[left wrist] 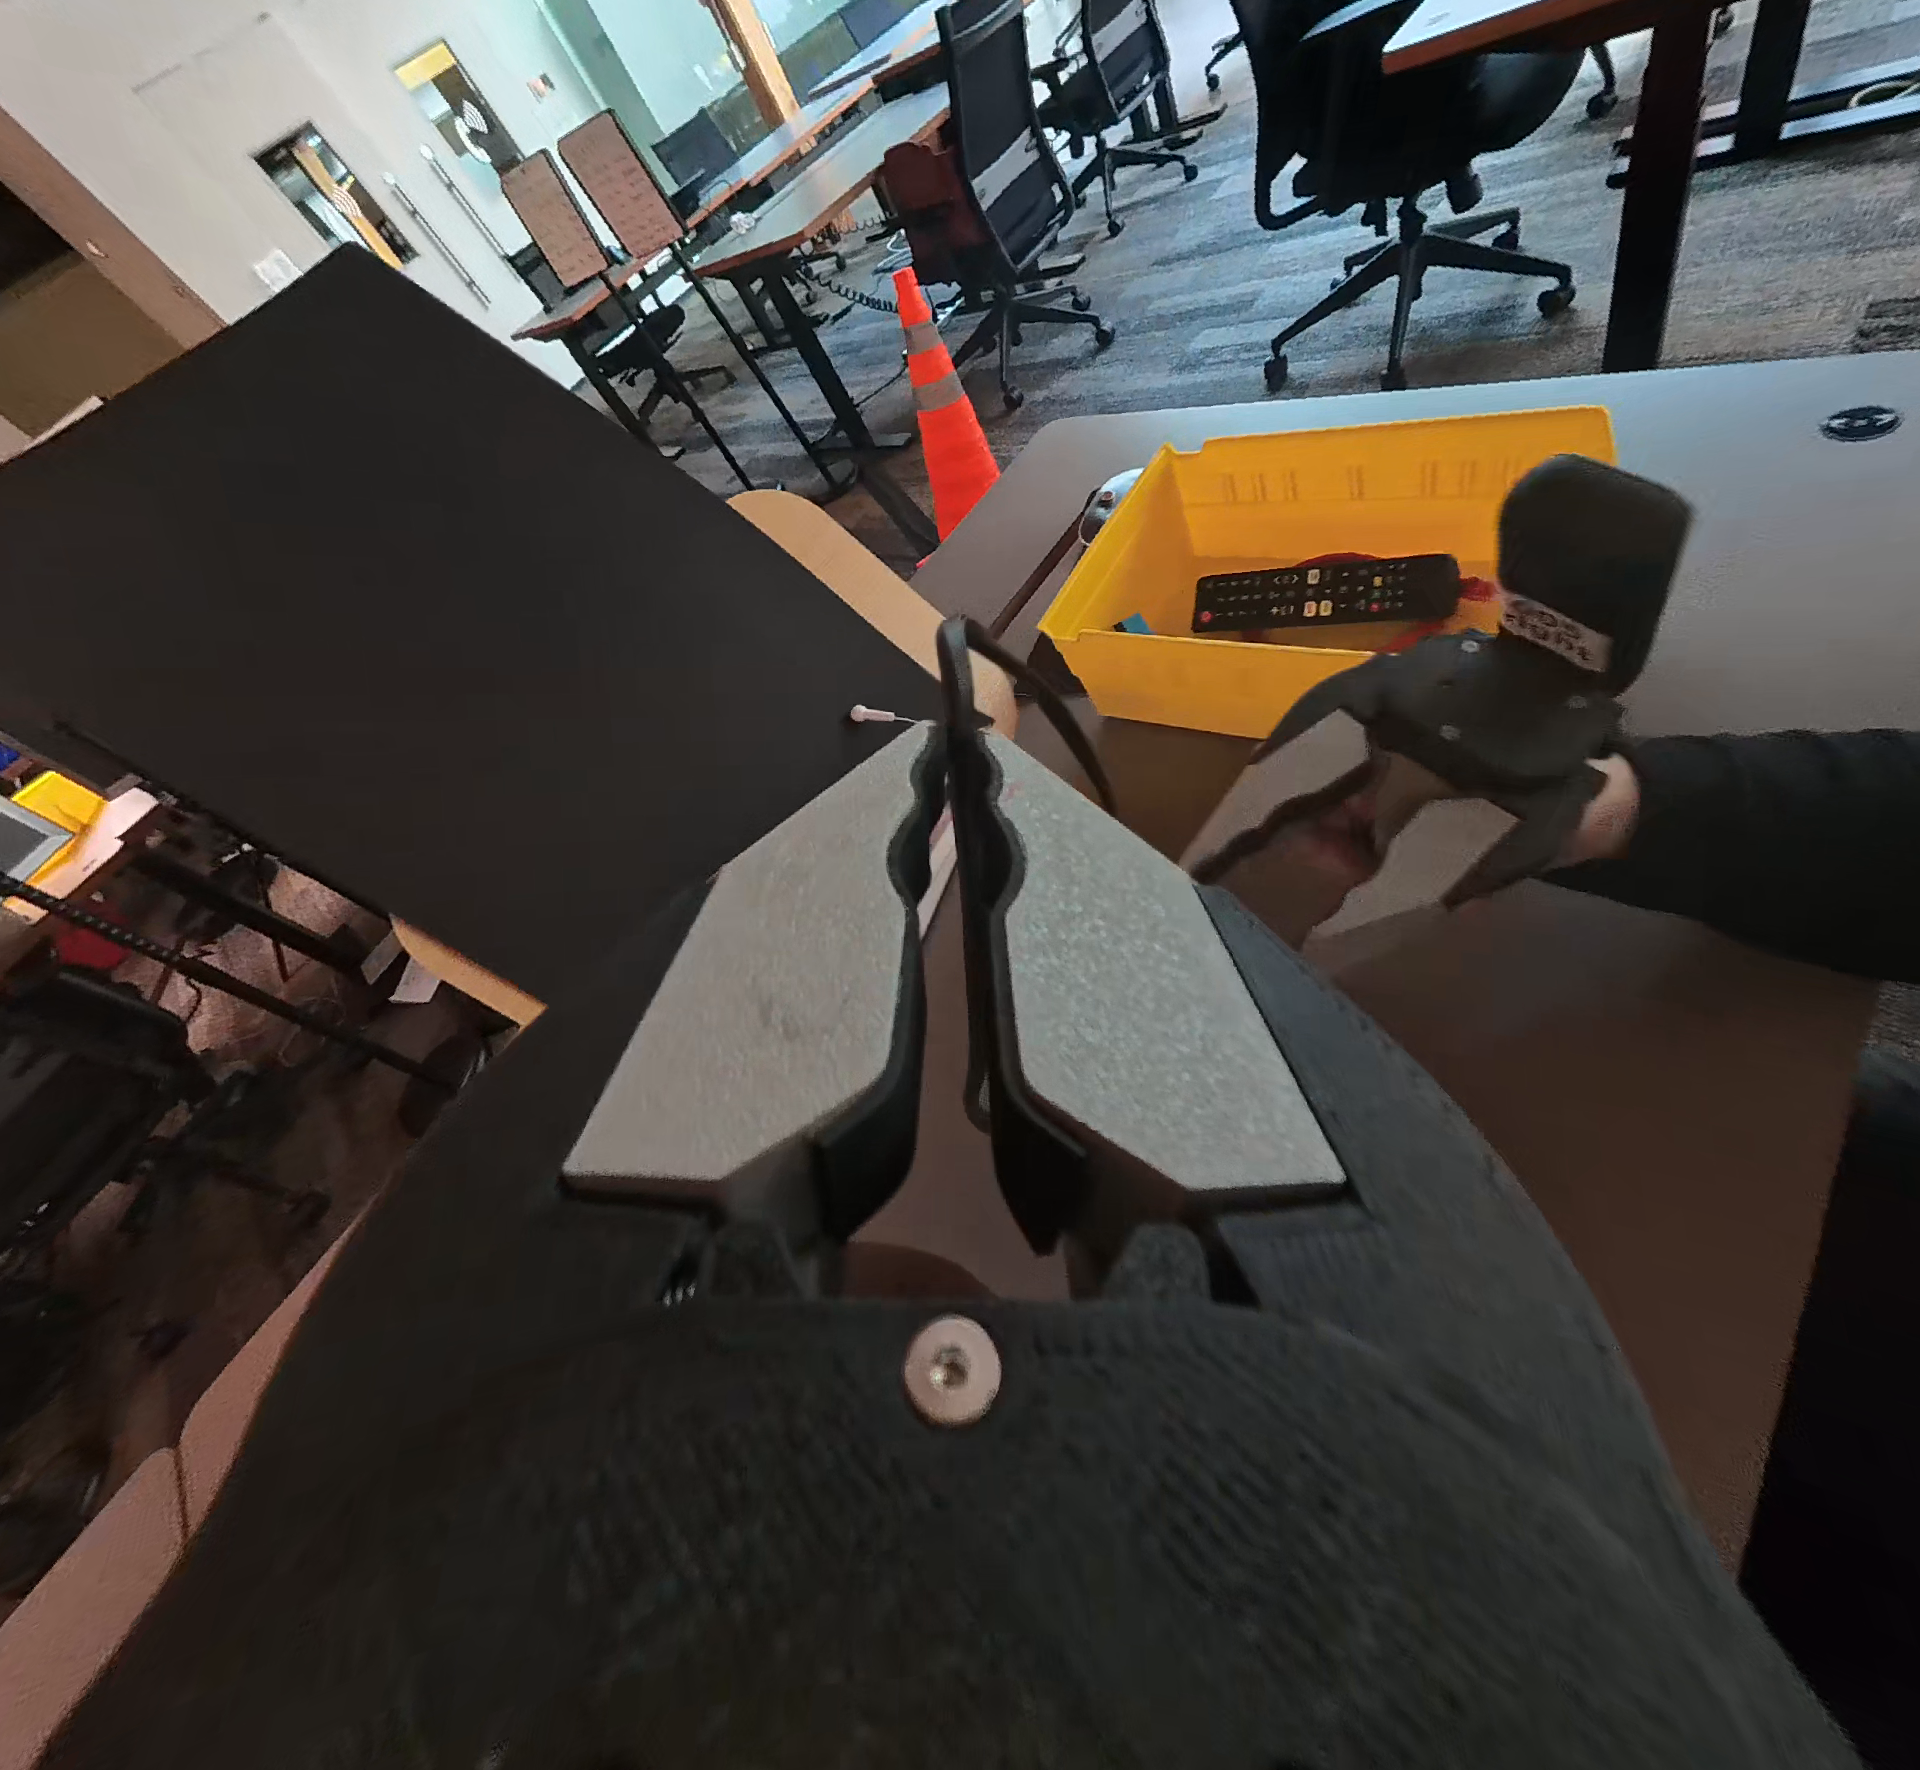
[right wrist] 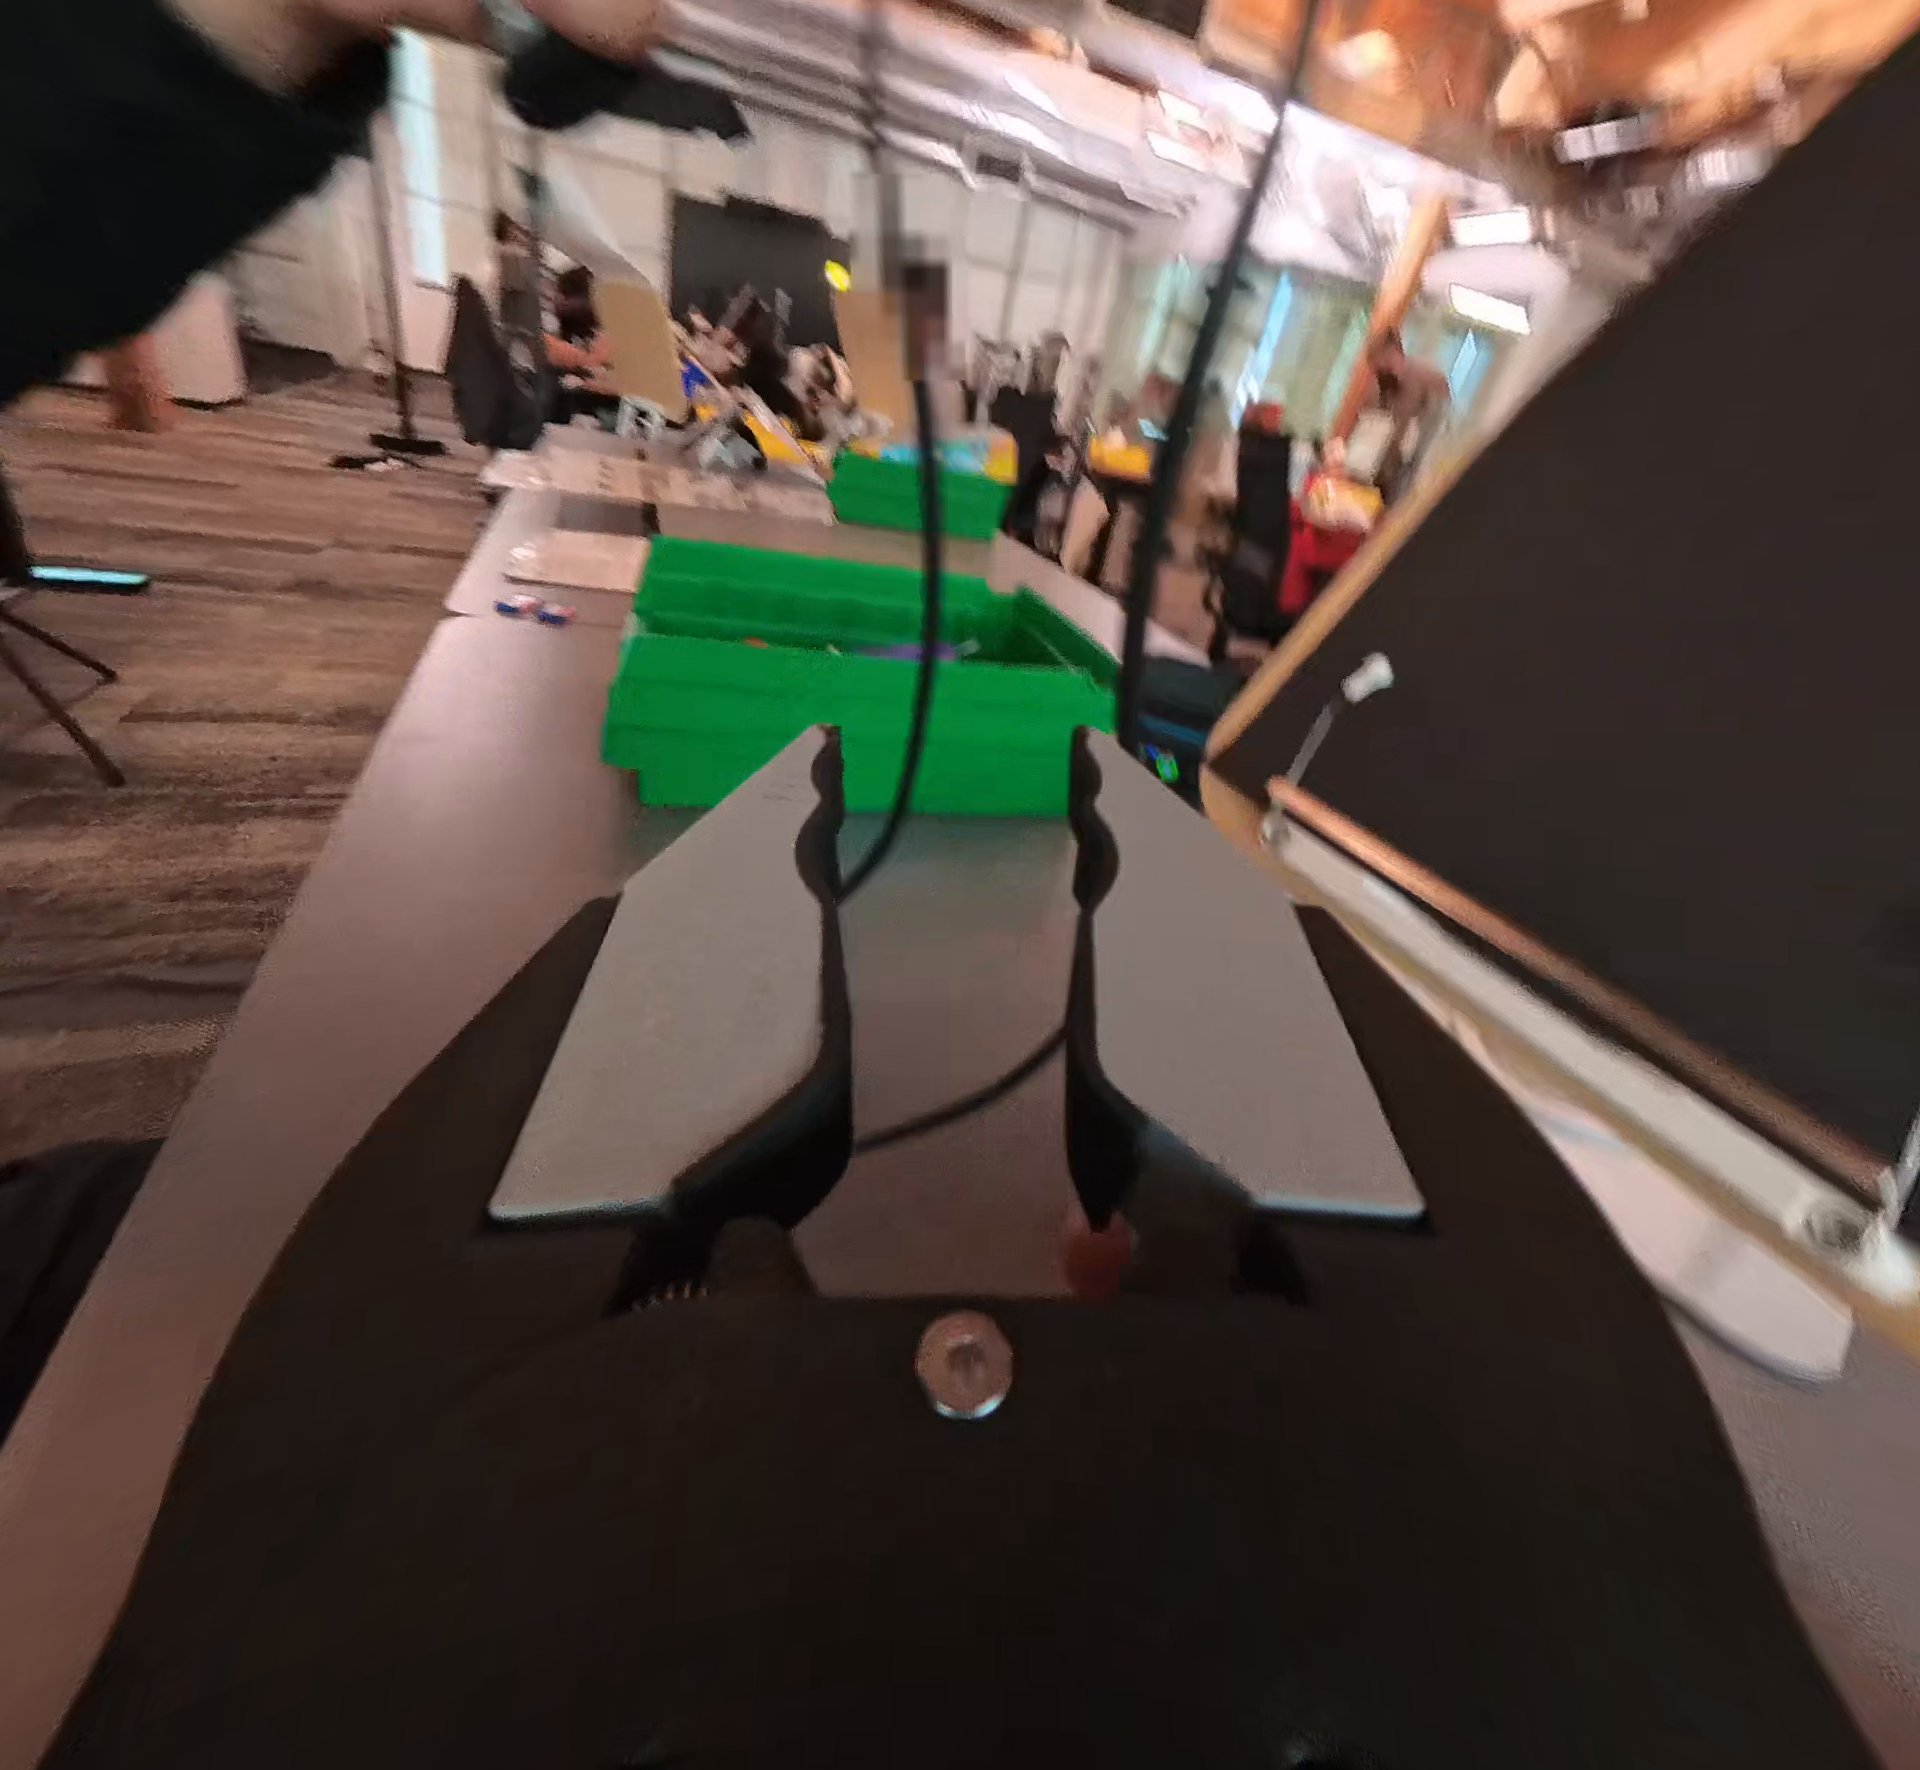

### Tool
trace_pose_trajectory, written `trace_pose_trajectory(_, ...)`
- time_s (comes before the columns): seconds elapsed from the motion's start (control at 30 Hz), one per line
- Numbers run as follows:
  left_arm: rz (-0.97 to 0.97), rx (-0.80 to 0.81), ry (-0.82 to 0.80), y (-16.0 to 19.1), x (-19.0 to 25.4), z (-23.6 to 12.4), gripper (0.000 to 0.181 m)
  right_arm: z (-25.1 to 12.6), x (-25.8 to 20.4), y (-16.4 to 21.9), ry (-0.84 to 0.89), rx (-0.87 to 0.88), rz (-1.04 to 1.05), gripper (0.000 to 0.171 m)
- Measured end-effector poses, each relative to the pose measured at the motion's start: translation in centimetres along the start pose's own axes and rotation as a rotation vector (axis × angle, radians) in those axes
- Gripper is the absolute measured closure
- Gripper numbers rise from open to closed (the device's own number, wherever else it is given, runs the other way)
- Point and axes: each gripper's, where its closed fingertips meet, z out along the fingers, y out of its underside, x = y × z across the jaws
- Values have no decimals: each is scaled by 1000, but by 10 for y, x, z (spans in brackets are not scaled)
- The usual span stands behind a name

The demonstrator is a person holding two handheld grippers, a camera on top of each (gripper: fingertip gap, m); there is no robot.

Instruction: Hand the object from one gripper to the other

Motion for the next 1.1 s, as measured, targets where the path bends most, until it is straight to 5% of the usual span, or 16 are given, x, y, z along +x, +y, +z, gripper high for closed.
trace_pose_trajectory(0.03, -6, -3, 5, 1, 0, 1, 180, 1, 8, 6, 24, -29, 30, 123)
trace_pose_trajectory(0.57, -78, 24, 111, 5, 25, 17, 180, 18, 6, 33, 64, -121, 31, 96)
trace_pose_trajectory(0.67, -89, 38, 131, 0, 30, 22, 180, 23, -10, 43, -23, -173, 20, 117)
trace_pose_trajectory(0.73, -84, 45, 136, -2, 33, 25, 180, 23, -14, 50, -36, -209, -39, 169)
trace_pose_trajectory(0.97, -80, 40, 57, 11, 12, 25, 180, 18, 1, 44, -2, -179, 39, 171)
trace_pose_trajectory(1.1, -8, -12, -58, 40, -9, 12, 180, 3, 42, 42, 186, -152, 95, 171)
